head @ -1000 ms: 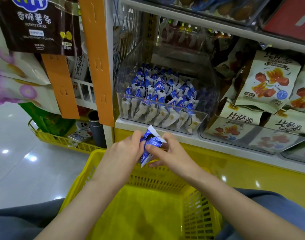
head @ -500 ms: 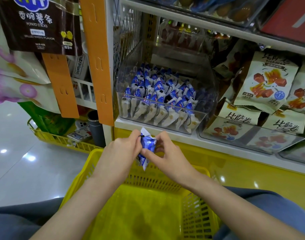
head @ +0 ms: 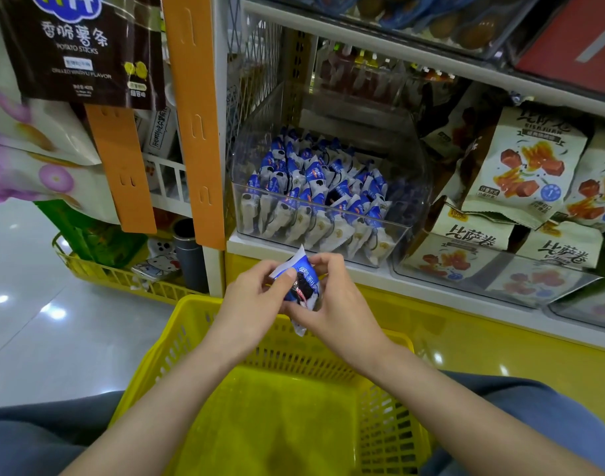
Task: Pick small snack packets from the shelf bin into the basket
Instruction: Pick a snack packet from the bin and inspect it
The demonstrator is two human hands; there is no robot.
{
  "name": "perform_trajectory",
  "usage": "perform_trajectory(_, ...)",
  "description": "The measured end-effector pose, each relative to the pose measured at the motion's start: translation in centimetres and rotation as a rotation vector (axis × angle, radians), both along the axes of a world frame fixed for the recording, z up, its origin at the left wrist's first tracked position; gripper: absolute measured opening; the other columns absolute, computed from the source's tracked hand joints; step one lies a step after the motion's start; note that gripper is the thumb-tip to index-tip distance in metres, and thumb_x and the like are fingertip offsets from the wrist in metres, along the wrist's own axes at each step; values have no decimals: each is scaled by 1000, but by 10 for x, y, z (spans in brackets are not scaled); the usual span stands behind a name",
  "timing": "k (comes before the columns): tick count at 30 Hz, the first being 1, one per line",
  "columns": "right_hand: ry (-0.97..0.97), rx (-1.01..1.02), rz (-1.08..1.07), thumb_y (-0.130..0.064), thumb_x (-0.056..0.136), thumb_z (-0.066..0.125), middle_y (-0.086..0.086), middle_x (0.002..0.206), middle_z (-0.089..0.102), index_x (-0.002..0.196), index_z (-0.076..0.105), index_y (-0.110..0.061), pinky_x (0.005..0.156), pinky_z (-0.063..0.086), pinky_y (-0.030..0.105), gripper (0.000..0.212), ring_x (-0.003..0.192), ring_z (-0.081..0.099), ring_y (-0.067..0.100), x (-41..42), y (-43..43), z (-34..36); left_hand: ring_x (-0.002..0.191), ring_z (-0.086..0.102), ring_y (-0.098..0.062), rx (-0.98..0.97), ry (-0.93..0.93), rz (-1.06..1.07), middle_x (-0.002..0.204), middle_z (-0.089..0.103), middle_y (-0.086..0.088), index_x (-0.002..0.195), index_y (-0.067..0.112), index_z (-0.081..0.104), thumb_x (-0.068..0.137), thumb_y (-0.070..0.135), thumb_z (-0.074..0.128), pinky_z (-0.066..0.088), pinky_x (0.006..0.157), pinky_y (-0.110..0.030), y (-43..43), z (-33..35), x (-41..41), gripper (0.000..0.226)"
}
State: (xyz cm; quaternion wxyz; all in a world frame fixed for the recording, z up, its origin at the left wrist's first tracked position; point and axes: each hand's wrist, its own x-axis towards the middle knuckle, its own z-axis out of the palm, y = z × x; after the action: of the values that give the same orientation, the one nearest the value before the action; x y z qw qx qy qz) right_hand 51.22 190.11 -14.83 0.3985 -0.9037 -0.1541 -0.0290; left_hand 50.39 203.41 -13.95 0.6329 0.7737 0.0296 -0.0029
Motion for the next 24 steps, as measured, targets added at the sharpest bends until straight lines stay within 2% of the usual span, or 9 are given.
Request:
perform_trajectory(3, 63, 81, 19, -41, 70, 76, -13, 114, 52, 122, 39, -22, 88, 43, 15, 67, 106, 51, -2, 1, 1, 4, 86, 66, -22, -92, 37, 51, 90, 70, -9, 86, 25, 63, 96, 19, 44, 55, 82, -44, 3, -1, 3, 22)
perform_trajectory(6, 176, 223, 23, -31, 84, 65, -20, 104, 58, 117, 45, -28, 77, 42, 7, 39, 87, 56, -12, 2, 2, 11, 69, 66, -13, -222, 58, 77, 78, 69, -4, 81, 23, 64, 98, 16, 40, 57, 66, -29, 5, 4, 6, 30)
perform_trajectory(8, 175, 235, 3, -26, 89, 59, -17, 95, 63, 114, 57, -25, 76, 44, 16, 24, 79, 57, -9, 4, 1, 14, 65, 67, -12, -286, 73, 109, 74, 69, -4, 80, 21, 65, 99, 16, 39, 57, 64, -28, 6, 6, 6, 32)
perform_trajectory(10, 180, 266, -2, -21, 90, 59, -13, 93, 67, 110, 63, -23, 80, 50, 27, 21, 84, 60, -2, 5, 1, 17, 65, 68, -12, -344, 93, 133, 73, 72, -4, 82, 19, 66, 99, 18, 38, 56, 61, -25, 8, 7, 5, 32)
perform_trajectory(13, 265, 409, 58, -11, 88, 59, -9, 93, 72, 108, 64, -24, 77, 53, 23, 23, 86, 65, 2, 4, 3, 20, 60, 67, -9, -461, 148, 180, 65, 72, 0, 81, 18, 64, 100, 20, 37, 54, 53, -19, 10, 9, 5, 34)
perform_trajectory(15, 353, 547, 70, -4, 87, 59, -9, 87, 73, 110, 65, -17, 70, 52, 16, 27, 81, 66, 1, 5, 2, 23, 61, 68, -10, -589, 200, 182, 67, 72, 0, 85, 16, 63, 100, 21, 37, 55, 56, -21, 12, 12, 6, 31)
perform_trajectory(18, 311, 601, -26, -2, 83, 63, 2, 88, 74, 110, 66, -11, 65, 54, 16, 29, 75, 65, 5, 10, 1, 31, 80, 67, -19, -685, 238, 75, 91, 72, -9, 99, 13, 63, 96, 32, 43, 56, 76, -34, 15, 18, 7, 28)
perform_trajectory(21, 250, 542, -7, -2, 82, 64, -5, 86, 74, 107, 66, -10, 67, 55, 18, 27, 76, 68, 5, 12, 2, 42, 93, 68, -21, -556, 168, -25, 101, 72, -7, 111, 9, 62, 91, 24, 54, 54, 86, -38, 14, 21, 5, 26)
perform_trajectory(24, 110, 325, 98, -13, 86, 61, -14, 91, 71, 100, 64, -28, 75, 54, 19, 20, 86, 67, 4, 19, 0, 59, 92, 69, -17, -532, 98, 46, 98, 73, -3, 111, 9, 62, 88, 18, 58, 54, 83, -32, 16, 24, 7, 25)
